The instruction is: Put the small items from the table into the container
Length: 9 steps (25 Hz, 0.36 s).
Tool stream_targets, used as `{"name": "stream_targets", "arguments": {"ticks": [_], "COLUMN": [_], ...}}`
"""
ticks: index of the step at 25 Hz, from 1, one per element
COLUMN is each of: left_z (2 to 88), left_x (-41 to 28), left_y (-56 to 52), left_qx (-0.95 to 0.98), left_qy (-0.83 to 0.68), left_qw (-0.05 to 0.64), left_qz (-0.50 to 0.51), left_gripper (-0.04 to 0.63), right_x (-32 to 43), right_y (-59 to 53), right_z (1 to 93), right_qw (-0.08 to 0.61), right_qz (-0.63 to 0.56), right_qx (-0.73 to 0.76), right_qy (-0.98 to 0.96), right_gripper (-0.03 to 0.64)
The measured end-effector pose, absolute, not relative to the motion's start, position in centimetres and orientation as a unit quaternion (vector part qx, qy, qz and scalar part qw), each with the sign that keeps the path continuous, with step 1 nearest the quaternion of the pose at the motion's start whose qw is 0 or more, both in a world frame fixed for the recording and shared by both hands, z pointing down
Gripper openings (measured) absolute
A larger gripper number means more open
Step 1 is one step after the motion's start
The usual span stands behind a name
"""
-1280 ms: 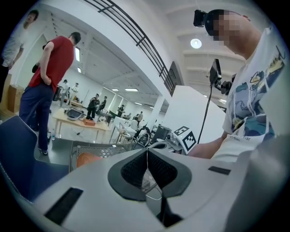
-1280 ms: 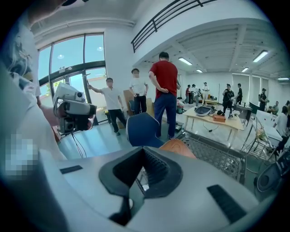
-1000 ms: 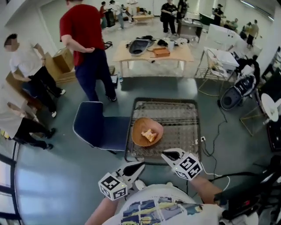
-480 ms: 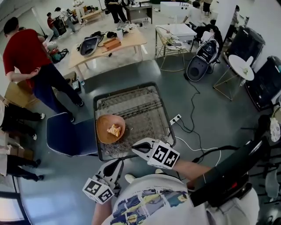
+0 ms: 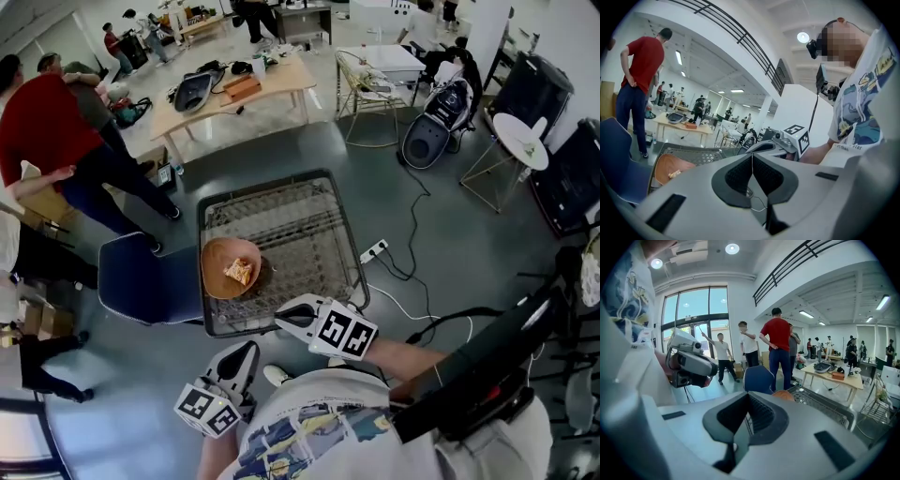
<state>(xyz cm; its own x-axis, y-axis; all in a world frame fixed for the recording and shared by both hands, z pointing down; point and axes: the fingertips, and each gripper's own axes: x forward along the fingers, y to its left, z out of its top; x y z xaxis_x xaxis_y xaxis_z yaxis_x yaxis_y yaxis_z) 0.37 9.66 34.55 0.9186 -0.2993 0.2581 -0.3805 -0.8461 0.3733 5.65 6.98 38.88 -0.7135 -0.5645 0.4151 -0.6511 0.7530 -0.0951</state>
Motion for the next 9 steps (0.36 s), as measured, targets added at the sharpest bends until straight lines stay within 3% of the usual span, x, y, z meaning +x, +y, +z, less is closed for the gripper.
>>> {"name": "stream_targets", "arguments": {"ticks": [9], "left_z": [34.9], "left_x": [0.8], "left_y": [11.0], "left_qx": [0.955], "left_qy": [-0.185], "left_qw": [0.213], "left_qz": [0.095], "left_gripper": [0.009], "right_x": [6.0], "right_y": [8.3], "right_z": [39.1], "right_qw": [0.182], "right_qz": [0.119], "right_qx": [0.324], "right_qy": [-0.921], "right_gripper": [0.009]}}
